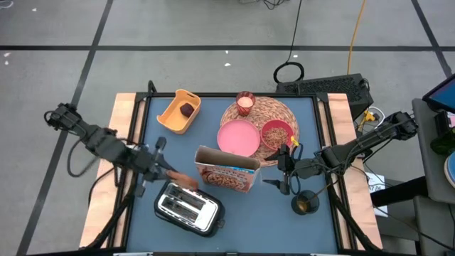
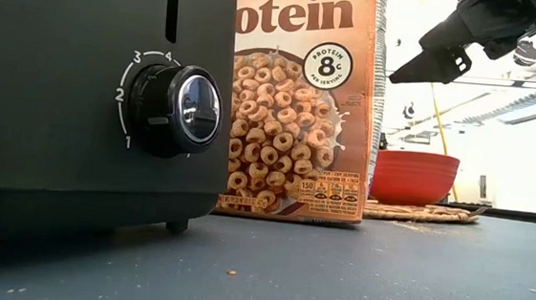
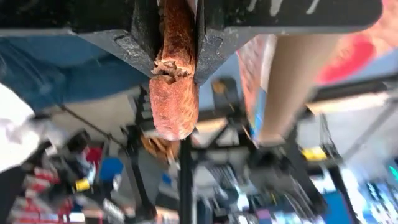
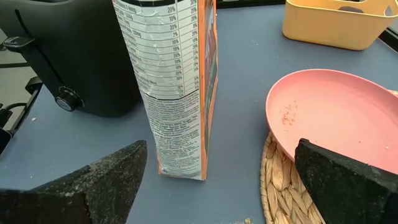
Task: Arrange a breakfast setting
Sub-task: Put the bagel on the pink plate
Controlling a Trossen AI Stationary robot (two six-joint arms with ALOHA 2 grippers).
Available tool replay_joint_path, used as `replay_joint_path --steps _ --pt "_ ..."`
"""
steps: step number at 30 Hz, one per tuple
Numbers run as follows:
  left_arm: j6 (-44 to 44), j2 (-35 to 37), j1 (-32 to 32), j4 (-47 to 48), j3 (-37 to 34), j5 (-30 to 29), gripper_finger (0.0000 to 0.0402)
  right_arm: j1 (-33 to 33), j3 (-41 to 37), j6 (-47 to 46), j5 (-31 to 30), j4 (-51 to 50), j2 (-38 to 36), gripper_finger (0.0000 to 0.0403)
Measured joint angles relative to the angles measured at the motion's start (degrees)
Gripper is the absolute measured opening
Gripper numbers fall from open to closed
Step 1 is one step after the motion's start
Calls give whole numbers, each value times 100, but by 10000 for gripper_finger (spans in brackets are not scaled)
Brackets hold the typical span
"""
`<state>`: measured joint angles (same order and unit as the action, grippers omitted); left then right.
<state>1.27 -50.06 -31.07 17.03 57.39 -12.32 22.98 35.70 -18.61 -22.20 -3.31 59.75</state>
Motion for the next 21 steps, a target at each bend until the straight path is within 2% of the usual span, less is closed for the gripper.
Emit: replay_joint_path --steps 5,11,18,21 --pt "-163 249 456 -473 0 2 69 0 0 0 0 0 0 396" --pt "-198 340 1321 -755 2 7 69 0 0 0 0 0 0 396" --pt "-307 128 2482 -1296 4 40 69 0 0 -2 0 0 0 396" --pt "-167 -58 3045 -1705 4 266 69 -1 0 -1 1 0 0 396"
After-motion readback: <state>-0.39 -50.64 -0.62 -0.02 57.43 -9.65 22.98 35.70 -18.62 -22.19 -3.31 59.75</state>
